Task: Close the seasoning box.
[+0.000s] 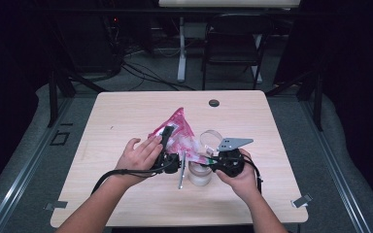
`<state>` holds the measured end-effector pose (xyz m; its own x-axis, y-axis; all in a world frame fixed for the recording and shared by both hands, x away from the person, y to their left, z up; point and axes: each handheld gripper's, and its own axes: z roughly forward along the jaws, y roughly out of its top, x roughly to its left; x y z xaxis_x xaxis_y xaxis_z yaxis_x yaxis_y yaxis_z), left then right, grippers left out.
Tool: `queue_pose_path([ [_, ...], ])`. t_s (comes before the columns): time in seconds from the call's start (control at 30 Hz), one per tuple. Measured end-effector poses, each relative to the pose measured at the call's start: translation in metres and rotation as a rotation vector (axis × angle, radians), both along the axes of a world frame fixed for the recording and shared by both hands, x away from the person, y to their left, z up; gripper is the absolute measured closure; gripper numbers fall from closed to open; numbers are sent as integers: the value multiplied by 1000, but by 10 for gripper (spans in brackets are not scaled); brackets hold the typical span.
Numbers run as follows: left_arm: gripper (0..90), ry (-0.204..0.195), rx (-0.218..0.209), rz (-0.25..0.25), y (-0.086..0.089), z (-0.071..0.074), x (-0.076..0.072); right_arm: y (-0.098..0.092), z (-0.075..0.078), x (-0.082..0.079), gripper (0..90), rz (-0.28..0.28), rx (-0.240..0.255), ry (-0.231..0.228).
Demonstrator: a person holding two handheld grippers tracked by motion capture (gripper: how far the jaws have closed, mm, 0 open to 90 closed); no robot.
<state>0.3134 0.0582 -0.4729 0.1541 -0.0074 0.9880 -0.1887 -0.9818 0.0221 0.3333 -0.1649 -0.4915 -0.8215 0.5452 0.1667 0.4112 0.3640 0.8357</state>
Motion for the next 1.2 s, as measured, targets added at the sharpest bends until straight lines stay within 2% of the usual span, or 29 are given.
queue_pose_path([
  [0.2, 649, 8, 10, -1, 0, 1, 0, 0, 0, 0, 897, 0, 1, 1],
  [0.3, 649, -8, 26, -7, -1, 3, 0, 0, 0, 0, 897, 2, -1, 3],
  [0.5, 648, 1, 33, -4, -3, 4, -1, 0, 0, 0, 900, -1, -1, 2],
  [0.53, 648, -10, 42, -7, -3, 5, -1, 0, 0, 0, 900, -1, -2, 2],
  [0.83, 647, -12, 44, -11, -4, 4, -1, -1, -1, 1, 900, -5, -1, 6],
  [1.2, 635, 14, 77, -1, -5, 4, -1, -1, -2, 1, 900, -1, -13, 7],
])
